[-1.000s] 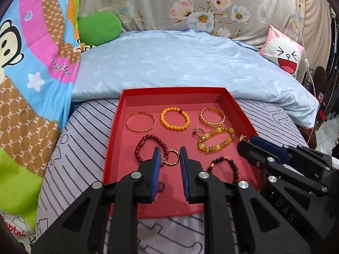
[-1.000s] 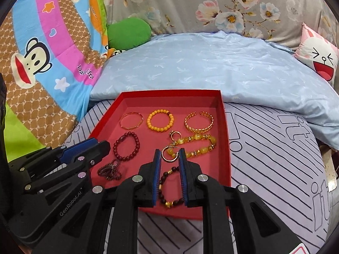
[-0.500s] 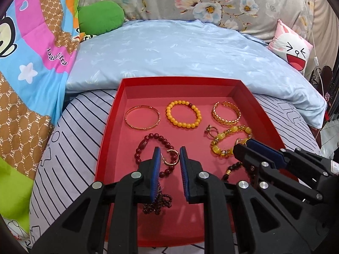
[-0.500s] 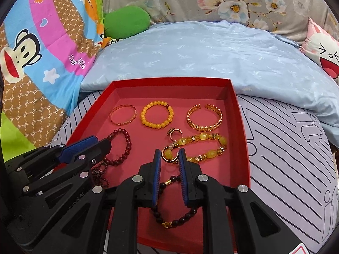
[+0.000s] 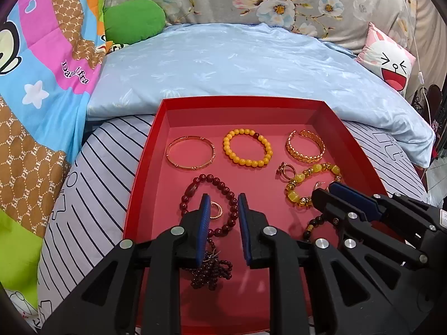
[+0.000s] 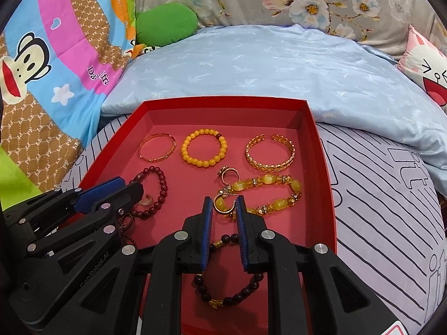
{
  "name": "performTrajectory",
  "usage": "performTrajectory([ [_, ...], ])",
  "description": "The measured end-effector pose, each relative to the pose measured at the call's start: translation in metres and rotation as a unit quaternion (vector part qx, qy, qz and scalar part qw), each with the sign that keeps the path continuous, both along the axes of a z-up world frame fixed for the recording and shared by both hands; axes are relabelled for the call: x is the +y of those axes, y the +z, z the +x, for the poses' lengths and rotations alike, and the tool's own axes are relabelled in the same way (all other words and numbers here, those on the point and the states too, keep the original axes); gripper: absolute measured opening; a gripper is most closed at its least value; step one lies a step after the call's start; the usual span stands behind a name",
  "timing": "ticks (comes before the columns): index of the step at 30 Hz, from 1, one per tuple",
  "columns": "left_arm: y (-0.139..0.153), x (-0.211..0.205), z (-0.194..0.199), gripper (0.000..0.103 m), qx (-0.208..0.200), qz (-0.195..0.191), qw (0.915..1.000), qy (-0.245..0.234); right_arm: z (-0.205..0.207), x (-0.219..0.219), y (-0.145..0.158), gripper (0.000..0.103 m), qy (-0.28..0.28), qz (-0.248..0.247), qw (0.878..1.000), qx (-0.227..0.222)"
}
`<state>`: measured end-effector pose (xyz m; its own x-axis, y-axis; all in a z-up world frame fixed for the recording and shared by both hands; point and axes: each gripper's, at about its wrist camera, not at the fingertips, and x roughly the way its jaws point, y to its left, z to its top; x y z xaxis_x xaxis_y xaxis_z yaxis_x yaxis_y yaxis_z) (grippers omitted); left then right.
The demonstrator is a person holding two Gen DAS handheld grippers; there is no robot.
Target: Organize jewelry
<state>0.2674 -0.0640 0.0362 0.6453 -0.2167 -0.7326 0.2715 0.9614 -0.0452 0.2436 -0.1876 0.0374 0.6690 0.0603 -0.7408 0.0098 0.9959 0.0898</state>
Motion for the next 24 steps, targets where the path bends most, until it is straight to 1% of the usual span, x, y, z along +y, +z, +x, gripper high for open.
performTrajectory([
  [2,0.002,-0.001,-0.002,0.030,-0.007,0.002,1.0000,0.003,0.000,0.000,0.000,0.020,-0.001,0.000,1.000,-0.001],
  [4,0.004,-0.001,-0.003,0.034,-0.013,0.003,0.9999,0.004,-0.001,-0.001,0.002,0.021,-0.004,-0.001,1.000,-0.004],
  [13,0.021,-0.003,-0.016,0.034,-0.028,0.003,0.9996,0.003,-0.015,-0.004,0.018,0.022,-0.009,0.000,1.000,-0.018],
  [16,0.028,-0.004,-0.025,0.034,-0.034,0.003,0.9994,0.001,-0.024,-0.005,0.024,0.022,-0.010,0.000,1.000,-0.023],
  [19,0.034,-0.003,-0.037,0.034,-0.043,0.006,0.9991,0.002,-0.036,-0.004,0.030,0.025,-0.014,-0.004,0.999,-0.031],
  [24,0.037,-0.001,-0.059,0.034,-0.047,0.009,0.9988,0.003,-0.058,-0.002,0.033,0.027,-0.017,-0.008,0.999,-0.037],
])
